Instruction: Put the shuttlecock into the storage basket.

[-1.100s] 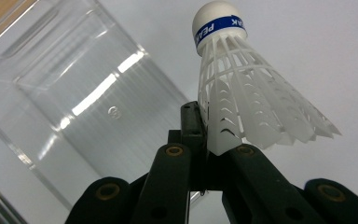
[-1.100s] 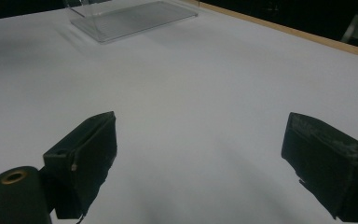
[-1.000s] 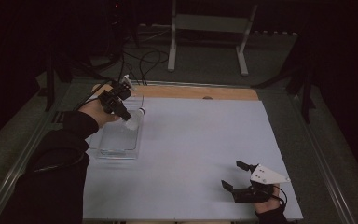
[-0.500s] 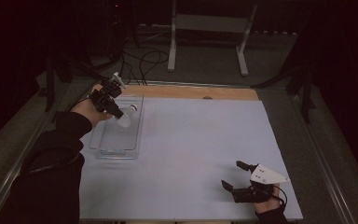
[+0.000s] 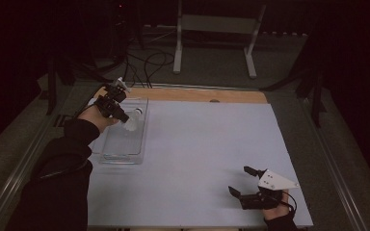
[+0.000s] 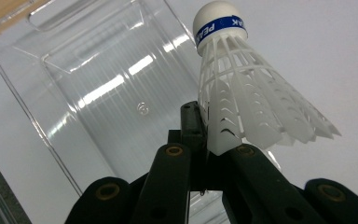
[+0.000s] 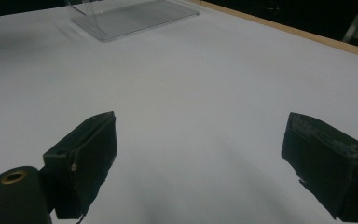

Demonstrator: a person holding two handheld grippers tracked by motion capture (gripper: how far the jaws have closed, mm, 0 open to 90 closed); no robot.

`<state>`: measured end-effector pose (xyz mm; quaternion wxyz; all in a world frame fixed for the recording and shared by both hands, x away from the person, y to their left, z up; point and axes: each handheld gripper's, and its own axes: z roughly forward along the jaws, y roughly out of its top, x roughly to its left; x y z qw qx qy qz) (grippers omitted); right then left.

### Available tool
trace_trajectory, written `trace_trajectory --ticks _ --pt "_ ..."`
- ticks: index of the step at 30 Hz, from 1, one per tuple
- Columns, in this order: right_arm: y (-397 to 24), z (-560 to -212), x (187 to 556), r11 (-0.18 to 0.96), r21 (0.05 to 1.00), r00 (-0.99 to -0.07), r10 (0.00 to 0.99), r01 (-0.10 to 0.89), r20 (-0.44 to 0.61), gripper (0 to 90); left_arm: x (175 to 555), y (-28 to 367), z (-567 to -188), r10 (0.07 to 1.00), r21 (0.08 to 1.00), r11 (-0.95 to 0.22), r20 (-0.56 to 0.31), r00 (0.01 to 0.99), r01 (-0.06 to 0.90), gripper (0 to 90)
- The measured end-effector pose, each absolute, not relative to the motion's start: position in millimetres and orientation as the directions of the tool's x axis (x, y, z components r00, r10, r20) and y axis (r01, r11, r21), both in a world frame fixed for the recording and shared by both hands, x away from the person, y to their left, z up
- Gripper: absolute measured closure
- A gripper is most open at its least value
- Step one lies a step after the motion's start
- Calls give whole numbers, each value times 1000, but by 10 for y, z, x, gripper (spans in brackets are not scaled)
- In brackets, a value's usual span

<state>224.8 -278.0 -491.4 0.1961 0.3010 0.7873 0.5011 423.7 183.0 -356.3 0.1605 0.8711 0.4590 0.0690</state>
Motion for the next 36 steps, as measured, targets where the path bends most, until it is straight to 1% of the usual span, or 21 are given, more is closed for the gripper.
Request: trace_trajectory --ticks 7,13,18,25,36 --pt "-2780 -4912 2246 316 907 -742 670 278 -7 104 4261 1827 -3654 824 371 -514 -37 565 774 900" --pt "-2779 -4913 2247 317 907 -742 670 277 -7 104 4292 1837 -3771 831 352 -512 -29 556 784 900" --pt "-2779 -4913 2247 319 906 -743 669 280 -6 104 4328 1851 -3880 836 335 -502 -46 546 797 900" --pt "-2777 -4911 2245 319 906 -744 668 278 -8 104 4361 1854 -3958 841 328 -493 -55 538 806 900" --pt "-2780 -4912 2247 320 906 -744 668 278 -7 104 4415 1848 -4097 845 290 -494 -62 531 820 900"
